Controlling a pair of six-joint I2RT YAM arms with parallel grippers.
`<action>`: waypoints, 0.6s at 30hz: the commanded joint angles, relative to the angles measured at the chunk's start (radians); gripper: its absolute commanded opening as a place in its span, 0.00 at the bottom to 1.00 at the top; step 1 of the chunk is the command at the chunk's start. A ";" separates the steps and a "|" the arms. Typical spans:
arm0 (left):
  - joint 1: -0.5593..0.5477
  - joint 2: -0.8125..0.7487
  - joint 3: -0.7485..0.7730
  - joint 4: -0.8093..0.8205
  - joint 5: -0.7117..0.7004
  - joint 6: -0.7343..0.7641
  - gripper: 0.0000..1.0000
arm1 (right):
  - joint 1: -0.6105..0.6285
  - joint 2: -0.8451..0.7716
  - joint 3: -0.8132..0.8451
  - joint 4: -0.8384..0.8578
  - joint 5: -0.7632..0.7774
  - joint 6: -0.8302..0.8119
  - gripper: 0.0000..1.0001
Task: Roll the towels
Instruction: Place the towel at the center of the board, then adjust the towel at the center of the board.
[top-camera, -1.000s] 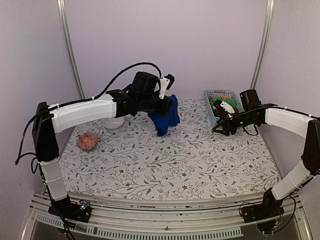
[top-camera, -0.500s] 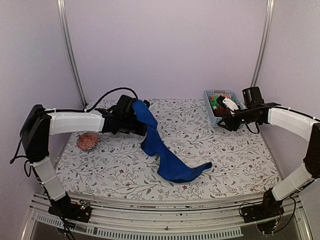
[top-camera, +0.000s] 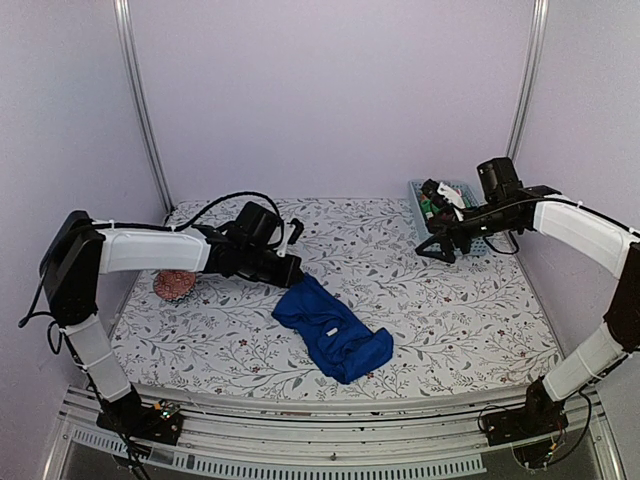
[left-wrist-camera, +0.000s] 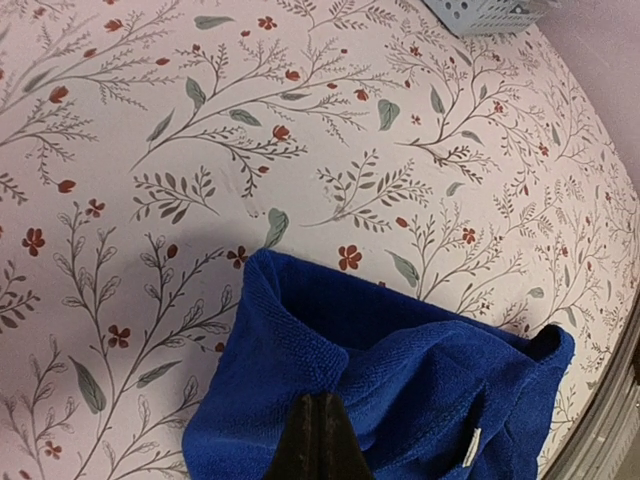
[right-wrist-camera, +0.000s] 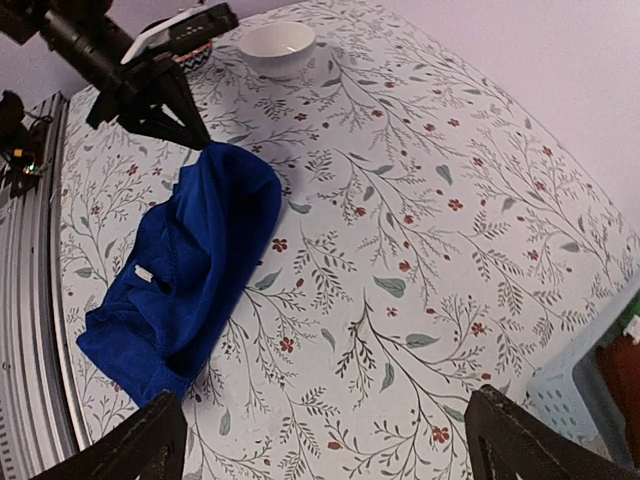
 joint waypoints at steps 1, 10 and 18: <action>0.004 -0.017 -0.007 0.052 0.079 0.007 0.00 | 0.170 0.031 0.035 -0.111 -0.008 -0.077 0.84; 0.017 0.087 0.066 0.237 0.201 -0.026 0.00 | 0.460 0.154 -0.051 0.037 0.241 -0.093 0.44; 0.024 0.089 0.124 0.227 0.141 -0.046 0.00 | 0.485 0.321 0.039 0.142 0.363 0.076 0.45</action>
